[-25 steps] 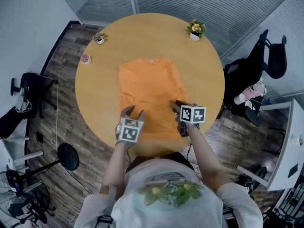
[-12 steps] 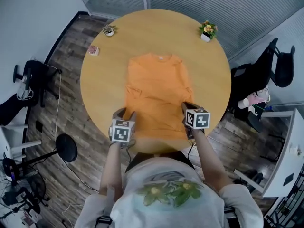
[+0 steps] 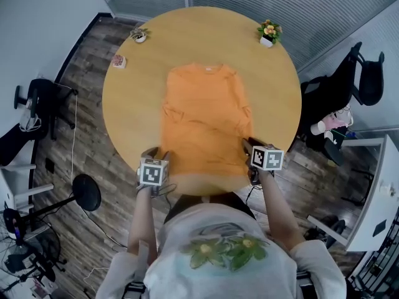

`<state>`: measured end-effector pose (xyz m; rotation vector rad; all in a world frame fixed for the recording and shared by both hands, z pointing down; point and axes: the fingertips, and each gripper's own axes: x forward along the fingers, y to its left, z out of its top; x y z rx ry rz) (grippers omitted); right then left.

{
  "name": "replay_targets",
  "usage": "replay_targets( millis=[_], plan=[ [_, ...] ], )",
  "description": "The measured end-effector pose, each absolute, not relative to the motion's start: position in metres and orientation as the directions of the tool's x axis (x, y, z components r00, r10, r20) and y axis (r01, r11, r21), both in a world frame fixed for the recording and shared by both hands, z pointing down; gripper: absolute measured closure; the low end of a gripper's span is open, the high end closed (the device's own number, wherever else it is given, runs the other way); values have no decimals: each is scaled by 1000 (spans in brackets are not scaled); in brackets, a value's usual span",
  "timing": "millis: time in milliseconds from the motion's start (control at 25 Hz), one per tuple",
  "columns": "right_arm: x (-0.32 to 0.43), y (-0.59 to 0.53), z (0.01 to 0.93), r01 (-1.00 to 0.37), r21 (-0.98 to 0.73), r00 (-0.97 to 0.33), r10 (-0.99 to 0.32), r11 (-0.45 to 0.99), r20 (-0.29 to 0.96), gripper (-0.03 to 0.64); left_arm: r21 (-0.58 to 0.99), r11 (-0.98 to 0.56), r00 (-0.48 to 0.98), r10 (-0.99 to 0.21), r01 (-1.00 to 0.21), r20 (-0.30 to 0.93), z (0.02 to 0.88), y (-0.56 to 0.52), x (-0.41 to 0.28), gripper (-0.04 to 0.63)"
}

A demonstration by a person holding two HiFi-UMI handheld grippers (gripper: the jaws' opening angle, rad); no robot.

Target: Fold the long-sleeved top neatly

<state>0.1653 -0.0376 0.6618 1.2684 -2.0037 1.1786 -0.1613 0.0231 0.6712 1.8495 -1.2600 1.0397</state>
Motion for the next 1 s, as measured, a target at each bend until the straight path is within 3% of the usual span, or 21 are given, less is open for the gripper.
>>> replay_targets(
  millis=[240, 1000],
  plan=[
    [187, 14, 660, -893, -413, -449, -428, 180, 785, 456, 117, -331, 243, -372, -936, 896, 671, 50, -167, 402],
    [187, 103, 707, -895, -430, -446, -282, 118, 850, 454, 291, -267, 349, -205, -919, 914, 704, 112, -151, 403]
  ],
)
